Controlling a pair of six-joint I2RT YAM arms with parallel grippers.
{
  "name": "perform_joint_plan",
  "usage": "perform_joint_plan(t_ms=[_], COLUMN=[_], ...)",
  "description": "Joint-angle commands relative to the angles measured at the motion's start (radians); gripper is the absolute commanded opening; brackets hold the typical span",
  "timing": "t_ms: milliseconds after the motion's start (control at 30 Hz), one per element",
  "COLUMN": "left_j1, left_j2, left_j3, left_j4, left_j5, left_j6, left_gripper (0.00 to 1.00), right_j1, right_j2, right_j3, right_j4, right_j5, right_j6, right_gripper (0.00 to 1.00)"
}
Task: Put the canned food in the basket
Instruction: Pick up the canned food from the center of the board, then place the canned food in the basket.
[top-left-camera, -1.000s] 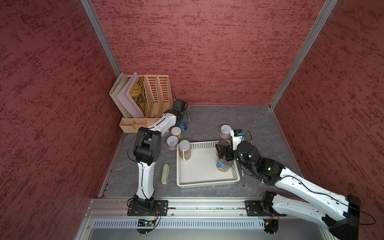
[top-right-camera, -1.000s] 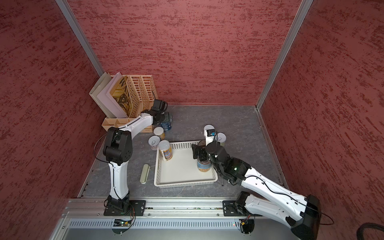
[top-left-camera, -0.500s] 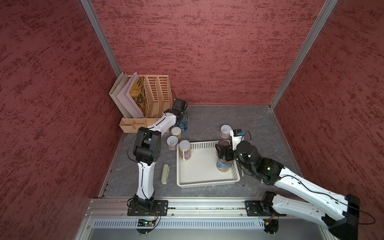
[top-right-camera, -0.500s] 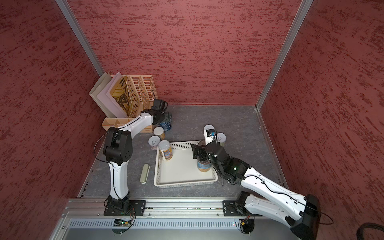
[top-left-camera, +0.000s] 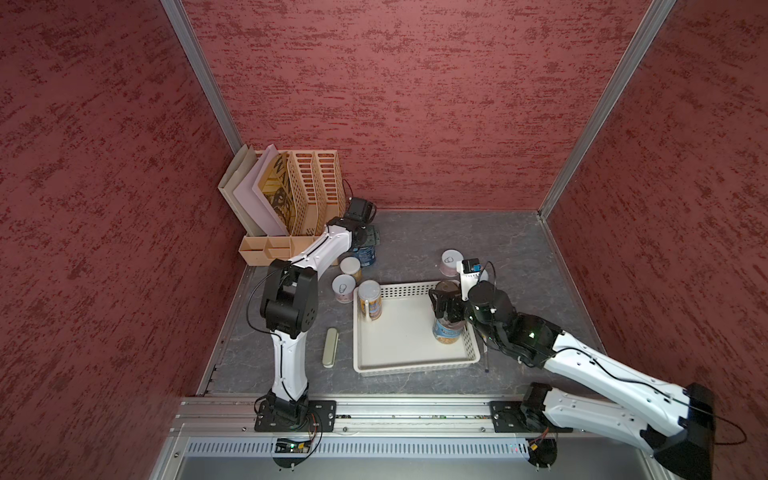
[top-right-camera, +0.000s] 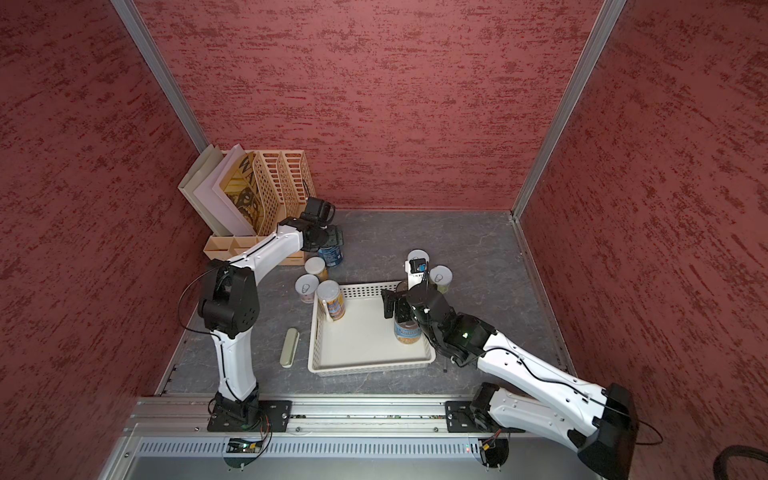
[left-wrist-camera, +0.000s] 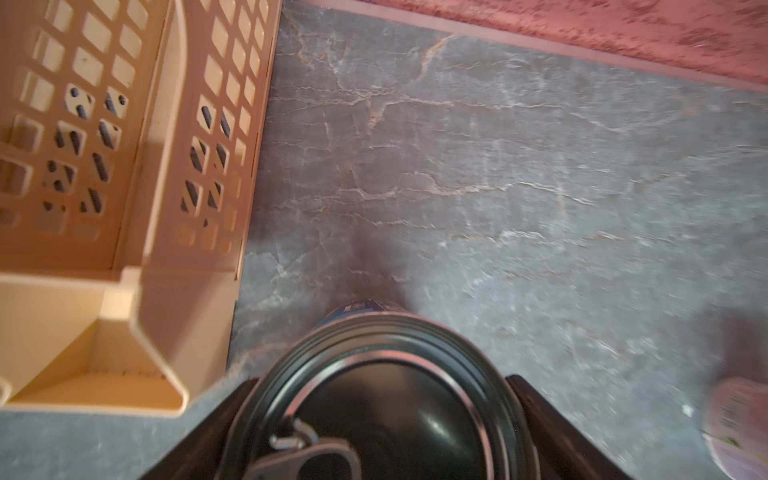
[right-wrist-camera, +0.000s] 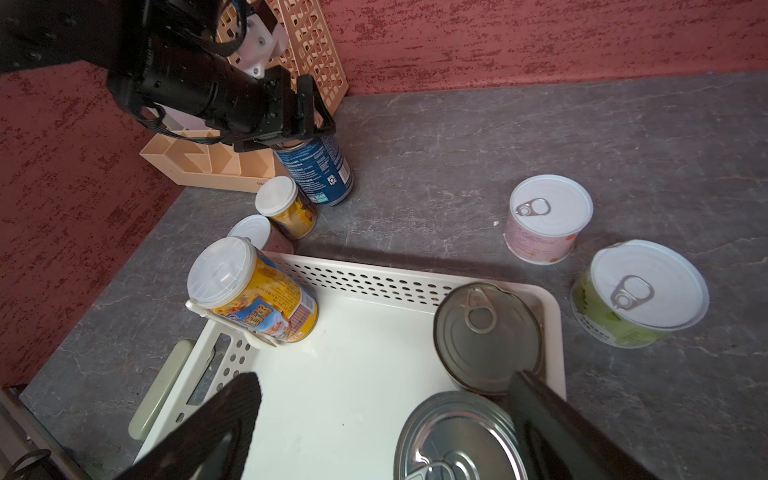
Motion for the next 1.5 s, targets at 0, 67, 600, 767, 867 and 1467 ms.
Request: perform_joint_plan(t_ms=[0,67,600,767,867,1467], left_j1=[-0.023,-0.030,-0.114,-0.179,-0.221,-0.583], left_j2=[-0.155,-0.187,-0.338,-0.409,-0.451,-0.654], left_j3=[0.009,-0.006,-0.035,-0.047,-0.058,-0.181], left_j4=[0.055,0.062,0.035,0.017,0.011,-0.059], left_j5=[-0.018,-0.013,-0.024,-0.048,-0.052,-0.158], left_j6=[-0.034,-0.042,-0.071,-0.071,-0.071,-0.063], left_gripper=[0.34,0.34,0.32,0.32,0.33,0.33], right_j1=[-0.009,-0.009,-0.009,-0.009,-0.009,-0.043], right_j2=[0.006,0.009,0.014,0.007,-0.003,-0.199], right_j3=[-0.007,-0.008,-0.009,-0.013,-0.023,-0.161], right_j4=[0.033,0.033,0.036,0.036,0.039,0.082], right_j5=[-0.013,-0.011,-0.015,-0.003,0.014,0.173], right_j6=[0.005,0.005,0.010,0.012,0.018,0.103], right_gripper=[0.98,0.99,0.99,0.98,0.98,0.98])
